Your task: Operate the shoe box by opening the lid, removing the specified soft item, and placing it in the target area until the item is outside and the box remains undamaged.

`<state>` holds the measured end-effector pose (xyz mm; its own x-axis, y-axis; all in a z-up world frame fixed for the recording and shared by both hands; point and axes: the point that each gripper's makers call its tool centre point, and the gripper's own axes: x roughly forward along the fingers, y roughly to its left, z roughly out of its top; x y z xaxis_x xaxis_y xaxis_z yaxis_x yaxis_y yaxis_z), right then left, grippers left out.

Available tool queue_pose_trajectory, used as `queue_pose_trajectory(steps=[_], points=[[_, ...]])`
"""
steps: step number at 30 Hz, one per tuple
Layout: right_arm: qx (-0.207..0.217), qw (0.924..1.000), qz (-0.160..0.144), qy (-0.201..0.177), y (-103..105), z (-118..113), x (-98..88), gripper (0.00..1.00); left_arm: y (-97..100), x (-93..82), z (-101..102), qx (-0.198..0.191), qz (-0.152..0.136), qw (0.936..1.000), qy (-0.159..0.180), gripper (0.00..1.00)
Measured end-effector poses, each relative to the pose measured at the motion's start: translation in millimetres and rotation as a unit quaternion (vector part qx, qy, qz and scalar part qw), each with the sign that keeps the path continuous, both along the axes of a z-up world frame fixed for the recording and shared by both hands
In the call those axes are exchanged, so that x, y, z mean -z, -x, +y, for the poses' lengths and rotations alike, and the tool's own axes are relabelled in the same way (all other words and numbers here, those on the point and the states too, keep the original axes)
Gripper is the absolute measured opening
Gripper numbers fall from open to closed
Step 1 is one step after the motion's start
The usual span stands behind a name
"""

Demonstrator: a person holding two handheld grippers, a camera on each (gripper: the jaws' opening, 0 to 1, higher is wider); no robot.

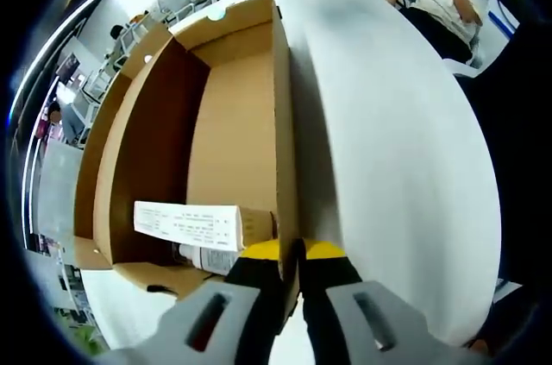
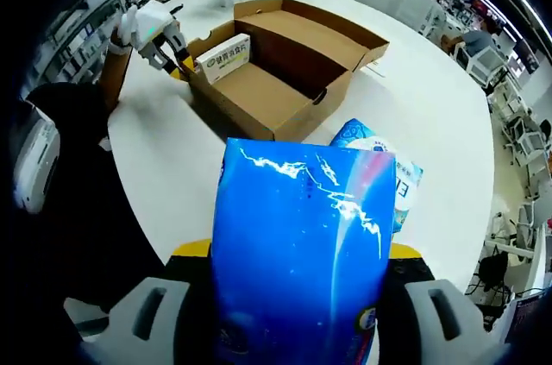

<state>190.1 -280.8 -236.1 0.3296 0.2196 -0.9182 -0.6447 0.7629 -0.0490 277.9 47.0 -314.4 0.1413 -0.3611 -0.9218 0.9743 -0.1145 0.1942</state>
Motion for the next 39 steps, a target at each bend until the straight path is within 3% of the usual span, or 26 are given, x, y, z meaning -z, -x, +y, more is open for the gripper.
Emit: queue_pose_trajectory(steps=[7,14,21,29,37,39], points=[[-0.069,0.9972,-0.003,0.028,1.4,4.2,13.9,0.74,-0.3,0.4,0.4,0.0,-0.002,1.0,0.0,0.05],[-0.106,0.993,0.022,0.048,2.8,10.0,26.9,0.74,-0.4,1.2,1.1,0.001,-0.003,1.0,-0.004,0.05],[-0.183,0.9793,0.035,0.079,4.3,10.3,40.4,0.74,-0.4,1.7,1.5,0.0,-0.004,1.0,-0.004,0.05],[-0.213,0.9727,0.029,0.088,1.2,9.8,48.3,0.74,-0.2,1.9,1.7,0.0,-0.005,1.0,-0.005,0.05],[-0.273,0.956,0.026,0.105,-5.9,6.9,60.3,0.74,0.1,1.9,2.0,-0.001,-0.011,0.9999,-0.011,0.06],[-0.307,0.9449,0.028,0.112,-4.9,5.5,62.9,0.74,0.2,1.7,1.9,0.0,-0.011,0.9999,-0.01,0.06]])
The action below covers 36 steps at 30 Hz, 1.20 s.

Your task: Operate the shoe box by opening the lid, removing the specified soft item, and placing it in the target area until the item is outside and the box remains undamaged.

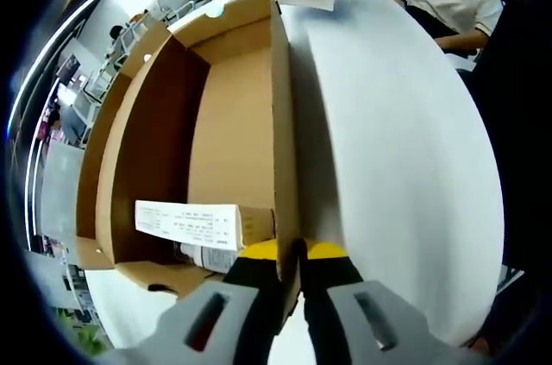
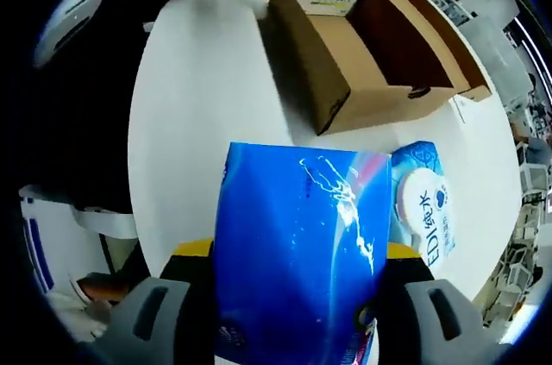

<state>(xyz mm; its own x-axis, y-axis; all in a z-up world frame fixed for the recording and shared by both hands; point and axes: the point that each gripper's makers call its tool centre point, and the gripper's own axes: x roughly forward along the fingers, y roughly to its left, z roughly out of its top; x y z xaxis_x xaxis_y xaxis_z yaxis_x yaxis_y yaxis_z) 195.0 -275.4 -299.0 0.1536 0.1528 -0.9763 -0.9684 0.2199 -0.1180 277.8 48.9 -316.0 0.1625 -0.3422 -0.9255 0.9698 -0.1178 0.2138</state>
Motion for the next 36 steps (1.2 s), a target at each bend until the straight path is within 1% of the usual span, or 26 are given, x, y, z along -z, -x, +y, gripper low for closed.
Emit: queue_pose_trajectory(steps=[1,2,3,4,7,9,10,11,15,20,23,26,29,36], points=[[-0.01,0.9999,0.004,0.005,1.7,-1.3,0.9,0.74,0.0,-0.1,-0.1,0.0,0.0,1.0,0.0,0.06],[-0.039,0.9992,0.007,0.01,3.3,-2.7,2.7,0.74,0.0,-0.1,-0.2,0.0,0.0,1.0,0.0,0.06],[-0.05,0.9986,0.01,0.012,4.8,-3.9,4.2,0.74,0.4,-0.1,-0.3,0.0,0.0,1.0,0.0,0.06],[-0.047,0.9987,0.012,0.013,6.4,-4.5,5.0,0.74,0.5,-0.1,-0.4,-0.001,0.0,1.0,0.0,0.06],[-0.06,0.9979,0.02,0.014,9.1,-5.5,12.6,0.74,0.9,0.1,-0.5,0.0,-0.002,1.0,-0.002,0.06],[-0.069,0.9971,0.025,0.022,8.8,-9.3,18.0,0.74,1.1,0.0,-0.6,0.0,-0.002,1.0,-0.001,0.06],[-0.095,0.9946,0.025,0.034,7.0,-12.3,22.2,0.74,1.2,-0.1,-0.8,0.0,-0.002,1.0,-0.001,0.06],[-0.103,0.9937,0.027,0.035,7.4,-13.1,25.0,0.73,1.4,-0.1,-0.9,0.0,-0.002,1.0,-0.001,0.06],[-0.091,0.9947,0.036,0.03,6.5,-15.1,27.4,0.73,2.0,-0.2,-1.3,0.0,-0.002,1.0,0.0,0.06],[-0.101,0.9935,0.039,0.034,5.0,-18.3,29.5,0.73,2.9,-0.1,-1.6,0.001,-0.002,1.0,0.0,0.06],[-0.112,0.9916,0.044,0.048,4.5,-20.2,32.3,0.73,2.9,0.0,-1.7,0.0,-0.002,1.0,0.0,0.06],[-0.121,0.9883,0.051,0.077,4.9,-27.2,37.7,0.73,3.0,0.0,-1.8,0.0,-0.001,1.0,0.001,0.06],[-0.133,0.9856,0.051,0.091,4.0,-30.0,41.7,0.72,3.1,0.1,-1.8,0.001,-0.002,1.0,0.0,0.06],[-0.139,0.9835,0.055,0.102,3.5,-33.3,44.9,0.73,2.8,0.3,-1.4,0.002,-0.001,1.0,0.0,0.06]])
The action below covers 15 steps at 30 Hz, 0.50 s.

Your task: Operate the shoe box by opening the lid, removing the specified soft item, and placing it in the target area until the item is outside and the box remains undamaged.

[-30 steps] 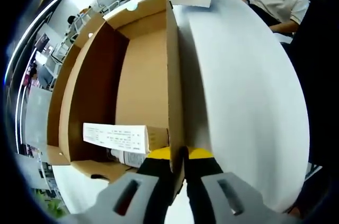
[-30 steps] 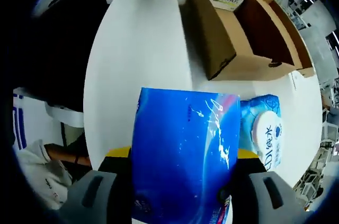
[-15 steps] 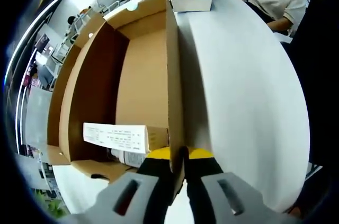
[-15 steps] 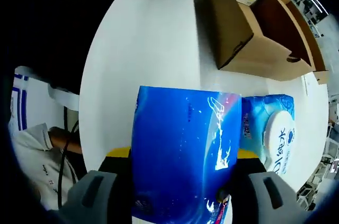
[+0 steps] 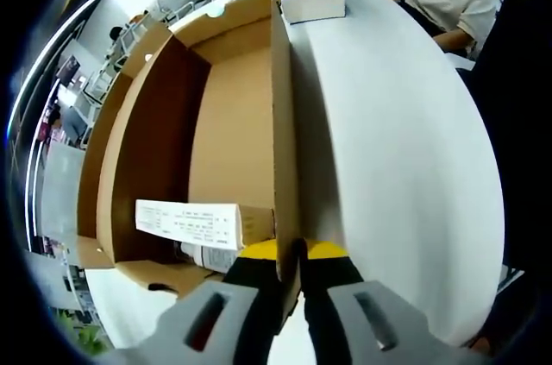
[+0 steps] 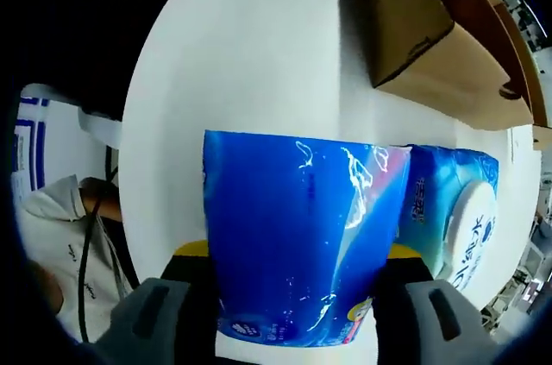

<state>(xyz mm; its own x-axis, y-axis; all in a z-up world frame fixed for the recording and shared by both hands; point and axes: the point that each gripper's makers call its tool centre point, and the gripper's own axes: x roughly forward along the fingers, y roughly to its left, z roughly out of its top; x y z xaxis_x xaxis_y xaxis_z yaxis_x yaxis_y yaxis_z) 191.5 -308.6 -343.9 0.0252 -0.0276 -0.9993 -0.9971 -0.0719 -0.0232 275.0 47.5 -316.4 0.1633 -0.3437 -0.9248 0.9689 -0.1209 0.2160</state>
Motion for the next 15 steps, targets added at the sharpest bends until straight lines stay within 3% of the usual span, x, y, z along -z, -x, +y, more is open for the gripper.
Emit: queue_pose_trajectory(steps=[15], points=[[0.028,0.9989,-0.033,-0.018,-4.0,6.3,-14.9,0.74,0.2,-0.1,2.0,0.005,0.001,1.0,0.001,0.06]])
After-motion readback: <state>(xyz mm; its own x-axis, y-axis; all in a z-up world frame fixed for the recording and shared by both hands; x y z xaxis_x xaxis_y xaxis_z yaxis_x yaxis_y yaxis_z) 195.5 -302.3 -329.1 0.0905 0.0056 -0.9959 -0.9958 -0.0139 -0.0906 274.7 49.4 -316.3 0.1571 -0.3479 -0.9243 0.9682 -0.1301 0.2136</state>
